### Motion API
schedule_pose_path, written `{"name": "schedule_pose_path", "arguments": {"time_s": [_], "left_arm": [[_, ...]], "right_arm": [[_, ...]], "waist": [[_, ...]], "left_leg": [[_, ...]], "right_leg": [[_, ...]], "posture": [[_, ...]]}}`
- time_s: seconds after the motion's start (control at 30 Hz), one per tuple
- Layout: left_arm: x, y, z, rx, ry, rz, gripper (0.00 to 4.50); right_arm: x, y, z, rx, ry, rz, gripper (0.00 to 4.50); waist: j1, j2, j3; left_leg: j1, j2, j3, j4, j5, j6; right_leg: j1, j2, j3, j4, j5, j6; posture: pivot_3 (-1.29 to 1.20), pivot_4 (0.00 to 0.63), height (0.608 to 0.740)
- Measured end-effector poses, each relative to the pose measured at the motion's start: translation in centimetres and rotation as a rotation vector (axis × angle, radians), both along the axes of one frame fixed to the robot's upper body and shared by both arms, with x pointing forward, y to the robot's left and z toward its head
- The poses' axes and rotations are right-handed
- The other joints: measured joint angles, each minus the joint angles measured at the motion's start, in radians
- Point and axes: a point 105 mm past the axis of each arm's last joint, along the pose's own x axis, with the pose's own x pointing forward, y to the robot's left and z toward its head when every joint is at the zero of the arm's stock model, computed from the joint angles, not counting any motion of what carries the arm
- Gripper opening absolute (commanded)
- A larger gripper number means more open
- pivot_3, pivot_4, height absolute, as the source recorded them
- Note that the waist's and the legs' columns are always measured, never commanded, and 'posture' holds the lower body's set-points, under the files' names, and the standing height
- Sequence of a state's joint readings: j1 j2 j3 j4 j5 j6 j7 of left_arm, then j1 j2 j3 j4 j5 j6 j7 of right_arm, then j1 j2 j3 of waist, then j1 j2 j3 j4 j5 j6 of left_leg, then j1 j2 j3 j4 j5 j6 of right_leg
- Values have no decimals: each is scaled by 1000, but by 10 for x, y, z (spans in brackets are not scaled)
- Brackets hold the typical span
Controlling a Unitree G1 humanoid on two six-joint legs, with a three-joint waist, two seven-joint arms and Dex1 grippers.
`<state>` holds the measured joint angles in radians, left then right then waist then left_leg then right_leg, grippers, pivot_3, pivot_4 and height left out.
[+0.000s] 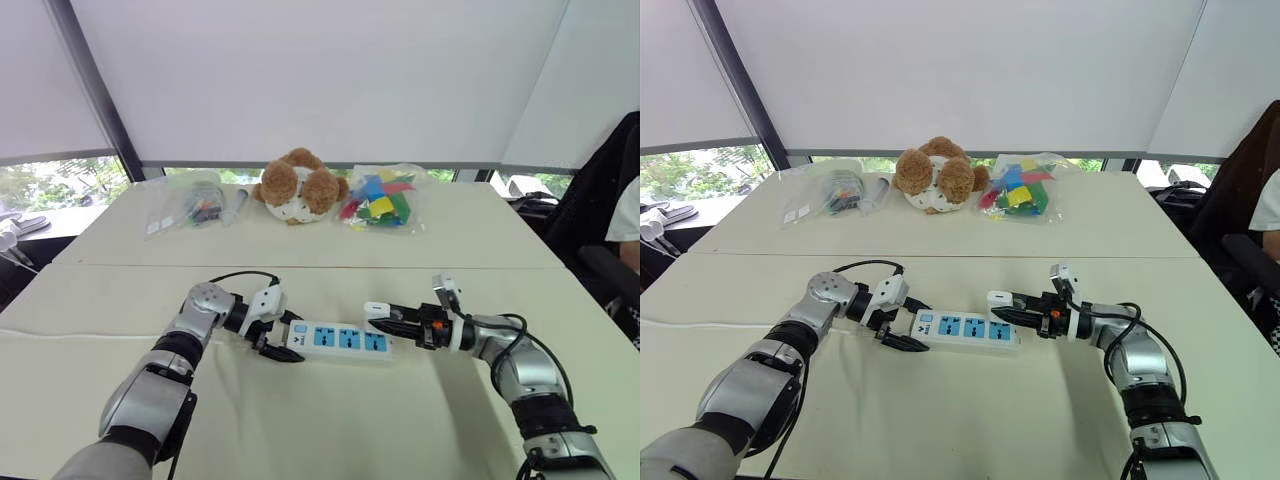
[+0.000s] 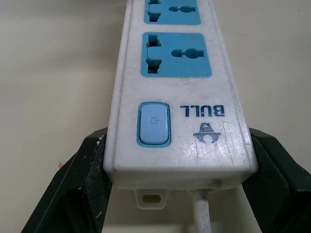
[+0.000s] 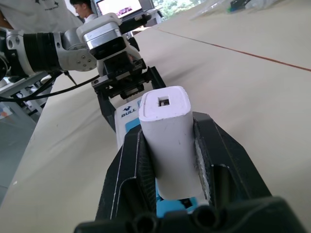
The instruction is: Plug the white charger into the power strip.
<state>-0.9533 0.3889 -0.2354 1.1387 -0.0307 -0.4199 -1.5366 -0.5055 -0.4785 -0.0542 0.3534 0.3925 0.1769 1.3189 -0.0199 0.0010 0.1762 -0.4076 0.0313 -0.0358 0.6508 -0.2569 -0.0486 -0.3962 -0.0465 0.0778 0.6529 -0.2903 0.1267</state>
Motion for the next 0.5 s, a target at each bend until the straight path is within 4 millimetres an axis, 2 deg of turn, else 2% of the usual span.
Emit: {"name": "schedule_pose_path", "arguments": {"time_s": [0.37,0.5], "left_arm": [[-1,2,-1,-1,5,1,3034],[-1,2,-1,-1,7,2,3034]], "right_arm": [[-3,6,-4,-6,-21,41,714],[0,6,-11,-17,-14,31,714]], "waist": [[-1,0,0],[-2,0,0]], "left_leg": [[1,0,0,0,0,0],[2,0,0,0,0,0]], "right_leg": [[0,0,0,0,0,0],[1,0,0,0,0,0]], "posture": [[0,150,739],[0,150,739]]}}
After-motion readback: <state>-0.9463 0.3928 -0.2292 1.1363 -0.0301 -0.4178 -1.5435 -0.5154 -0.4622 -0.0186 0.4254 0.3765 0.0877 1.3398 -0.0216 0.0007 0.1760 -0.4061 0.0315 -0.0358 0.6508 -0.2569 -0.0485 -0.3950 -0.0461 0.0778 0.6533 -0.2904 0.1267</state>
